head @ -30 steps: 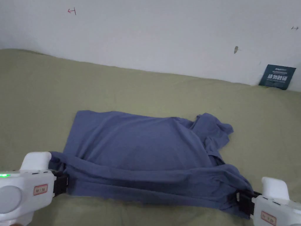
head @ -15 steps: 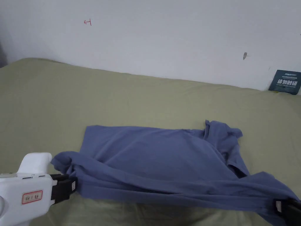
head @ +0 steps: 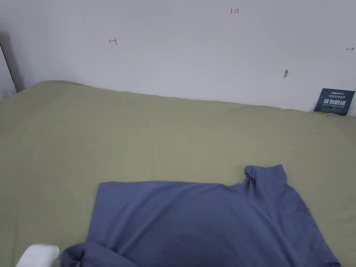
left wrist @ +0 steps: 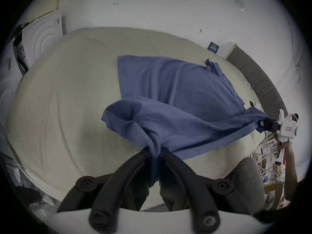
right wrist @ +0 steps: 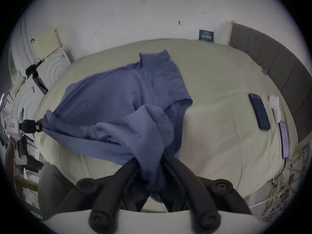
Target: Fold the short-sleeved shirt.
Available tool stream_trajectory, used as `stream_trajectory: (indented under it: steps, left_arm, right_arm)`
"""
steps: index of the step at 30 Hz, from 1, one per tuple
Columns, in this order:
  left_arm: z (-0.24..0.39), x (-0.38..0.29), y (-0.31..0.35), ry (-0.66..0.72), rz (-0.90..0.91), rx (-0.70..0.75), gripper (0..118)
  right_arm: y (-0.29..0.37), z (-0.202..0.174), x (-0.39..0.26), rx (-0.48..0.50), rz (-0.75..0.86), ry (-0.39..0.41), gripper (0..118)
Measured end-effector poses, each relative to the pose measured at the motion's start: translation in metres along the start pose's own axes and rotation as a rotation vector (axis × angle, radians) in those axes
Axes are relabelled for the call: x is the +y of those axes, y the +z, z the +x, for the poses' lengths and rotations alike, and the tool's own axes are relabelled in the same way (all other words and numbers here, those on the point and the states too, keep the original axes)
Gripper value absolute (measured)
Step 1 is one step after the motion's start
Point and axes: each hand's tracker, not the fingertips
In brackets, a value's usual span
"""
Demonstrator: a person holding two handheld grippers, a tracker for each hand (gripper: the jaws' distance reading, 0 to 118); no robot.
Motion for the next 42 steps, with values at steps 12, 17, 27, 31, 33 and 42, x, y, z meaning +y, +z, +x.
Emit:
stream_trajectory:
  steps: [12, 17, 27, 31, 33, 42]
  left_arm:
    - [0.006, -0.028, 0.018, 0.097, -0.012, -0.006, 28]
    - [0.043, -0.016, 0.108, 0.115, 0.339, 0.036, 78]
    - [0.188, -0.034, 0.108, -0.107, 0.671, 0.087, 0]
    - [0.221, -0.068, 0.102, -0.118, 0.674, 0.026, 0]
    - [0.234, -0.083, 0.100, -0.144, 0.669, 0.035, 0]
    - [0.203, -0.035, 0.092, -0.134, 0.642, 0.035, 0]
  right_arm:
    - [0.031, 0.002, -0.009, 0.096, 0.023, -0.105, 76]
    - [0.114, -0.018, 0.005, 0.155, 0.336, -0.113, 75]
    - [0.139, -0.135, -0.006, -0.110, 0.605, 0.041, 1]
    - [0.139, -0.164, -0.044, -0.078, 0.674, 0.051, 1]
    - [0.139, -0.174, -0.057, -0.059, 0.649, 0.057, 1]
    - [0.115, -0.159, -0.043, -0.036, 0.561, 0.042, 1]
